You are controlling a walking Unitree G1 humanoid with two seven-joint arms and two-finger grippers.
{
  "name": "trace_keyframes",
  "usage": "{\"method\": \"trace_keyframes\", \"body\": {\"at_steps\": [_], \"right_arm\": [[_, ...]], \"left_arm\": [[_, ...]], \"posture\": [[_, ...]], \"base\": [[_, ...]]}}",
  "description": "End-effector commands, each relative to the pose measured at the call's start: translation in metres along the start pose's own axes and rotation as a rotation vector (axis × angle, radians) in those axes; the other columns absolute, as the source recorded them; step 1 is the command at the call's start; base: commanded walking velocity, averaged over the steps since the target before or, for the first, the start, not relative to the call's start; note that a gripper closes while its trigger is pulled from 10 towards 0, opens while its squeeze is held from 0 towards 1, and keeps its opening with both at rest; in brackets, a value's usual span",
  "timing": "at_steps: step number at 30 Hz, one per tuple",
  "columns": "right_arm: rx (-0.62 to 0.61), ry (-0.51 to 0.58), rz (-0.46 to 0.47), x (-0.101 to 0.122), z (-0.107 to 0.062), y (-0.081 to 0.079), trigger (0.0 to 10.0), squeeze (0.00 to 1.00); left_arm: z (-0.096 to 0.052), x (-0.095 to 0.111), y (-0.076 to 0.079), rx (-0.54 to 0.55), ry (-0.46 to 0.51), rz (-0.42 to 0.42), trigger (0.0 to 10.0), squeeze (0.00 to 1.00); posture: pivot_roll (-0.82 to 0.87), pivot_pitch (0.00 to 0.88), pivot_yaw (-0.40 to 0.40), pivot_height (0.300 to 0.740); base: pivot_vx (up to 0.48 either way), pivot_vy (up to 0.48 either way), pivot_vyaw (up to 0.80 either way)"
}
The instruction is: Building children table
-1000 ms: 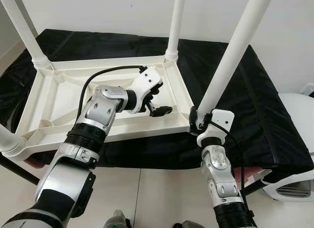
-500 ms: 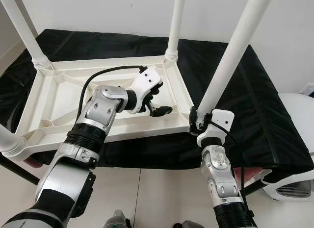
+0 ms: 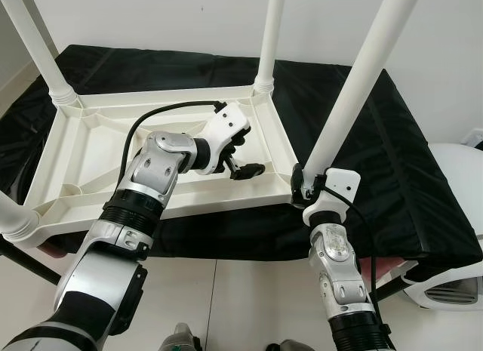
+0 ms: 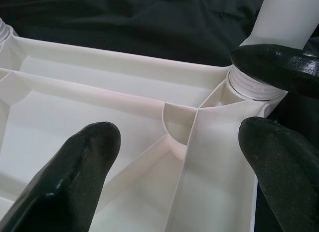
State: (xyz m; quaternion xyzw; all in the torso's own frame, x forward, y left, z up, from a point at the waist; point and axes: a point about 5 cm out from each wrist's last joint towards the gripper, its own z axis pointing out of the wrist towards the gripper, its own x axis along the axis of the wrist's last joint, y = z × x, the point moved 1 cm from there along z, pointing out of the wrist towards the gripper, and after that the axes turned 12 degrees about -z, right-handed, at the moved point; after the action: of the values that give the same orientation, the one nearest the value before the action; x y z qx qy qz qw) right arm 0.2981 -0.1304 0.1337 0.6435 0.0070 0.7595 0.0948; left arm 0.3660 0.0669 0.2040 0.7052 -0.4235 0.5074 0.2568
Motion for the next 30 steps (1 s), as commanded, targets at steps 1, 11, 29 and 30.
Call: {"method": "trace_keyframes", "body": {"at_steps": [1, 11, 29, 30], "right_arm": [[-0.006, -0.035, 0.001, -0.007, -0.002, 0.001, 10.0, 0.29], [-0.006, -0.035, -0.001, -0.007, -0.002, 0.001, 10.0, 0.29], [0.153, 0.069, 0.021, 0.002, -0.009, -0.002, 10.0, 0.00], [0.155, 0.075, 0.023, 0.003, -0.009, -0.001, 10.0, 0.00]], "left_arm": [[-0.001, 0.005, -0.014, 0.200, 0.036, 0.003, 10.0, 0.00], [-0.001, 0.005, -0.014, 0.200, 0.036, 0.002, 10.0, 0.00], [-0.035, -0.002, -0.062, 0.528, 0.169, -0.178, 10.0, 0.00], [-0.036, -0.003, -0.062, 0.534, 0.171, -0.185, 10.0, 0.00]], "posture": [[0.02, 0.056, -0.008, 0.740], [0.02, 0.000, 0.000, 0.740], [0.02, 0.000, 0.000, 0.740], [0.01, 0.000, 0.000, 0.740]], "base": [[0.000, 0.000, 0.00], [0.000, 0.000, 0.00], [0.000, 0.000, 0.00], [0.000, 0.000, 0.00]]}}
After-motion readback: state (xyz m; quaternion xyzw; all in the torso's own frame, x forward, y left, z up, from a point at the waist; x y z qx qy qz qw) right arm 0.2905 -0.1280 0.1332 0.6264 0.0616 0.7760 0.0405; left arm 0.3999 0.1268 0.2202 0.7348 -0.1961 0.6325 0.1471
